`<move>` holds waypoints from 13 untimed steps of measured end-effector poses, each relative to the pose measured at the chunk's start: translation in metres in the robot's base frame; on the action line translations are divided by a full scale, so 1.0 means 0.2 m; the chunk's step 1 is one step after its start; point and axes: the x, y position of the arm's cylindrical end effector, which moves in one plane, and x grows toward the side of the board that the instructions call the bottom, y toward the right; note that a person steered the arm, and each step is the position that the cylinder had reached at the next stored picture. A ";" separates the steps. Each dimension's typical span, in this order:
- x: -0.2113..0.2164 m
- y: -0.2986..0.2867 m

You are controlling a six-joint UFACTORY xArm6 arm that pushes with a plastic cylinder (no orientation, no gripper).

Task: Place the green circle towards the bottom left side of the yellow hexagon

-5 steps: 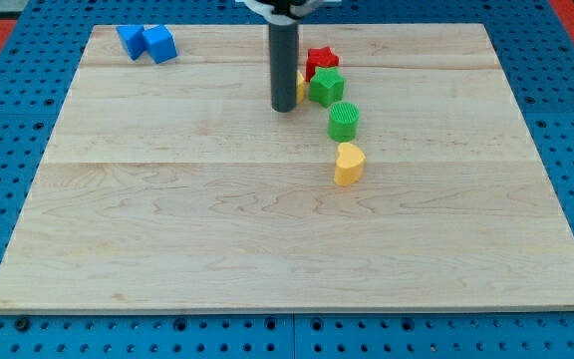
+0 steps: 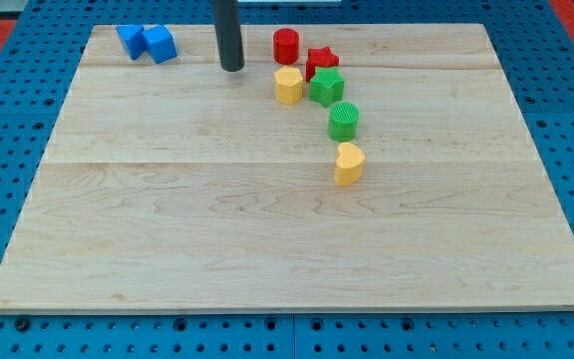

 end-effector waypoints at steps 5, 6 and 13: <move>0.09 0.05; 0.08 0.22; 1.07 1.81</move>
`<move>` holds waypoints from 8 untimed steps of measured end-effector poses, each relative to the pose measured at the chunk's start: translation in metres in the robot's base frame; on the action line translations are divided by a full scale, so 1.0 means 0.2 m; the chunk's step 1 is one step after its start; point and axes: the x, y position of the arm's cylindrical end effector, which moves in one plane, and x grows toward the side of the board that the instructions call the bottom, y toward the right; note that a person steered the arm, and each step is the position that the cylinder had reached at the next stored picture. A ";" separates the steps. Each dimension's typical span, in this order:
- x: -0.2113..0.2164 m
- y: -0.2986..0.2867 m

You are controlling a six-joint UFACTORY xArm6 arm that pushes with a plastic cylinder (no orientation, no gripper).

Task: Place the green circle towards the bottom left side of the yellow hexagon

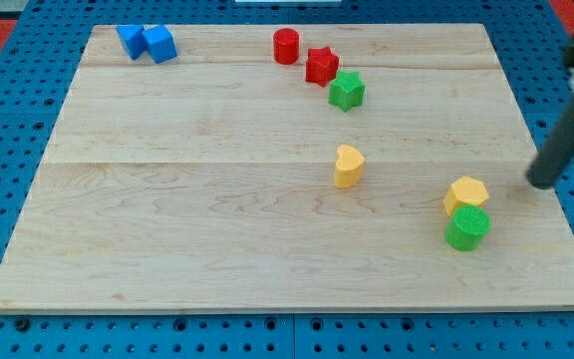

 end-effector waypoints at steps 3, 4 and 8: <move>0.51 -0.49; 0.52 -0.44; 0.22 -0.57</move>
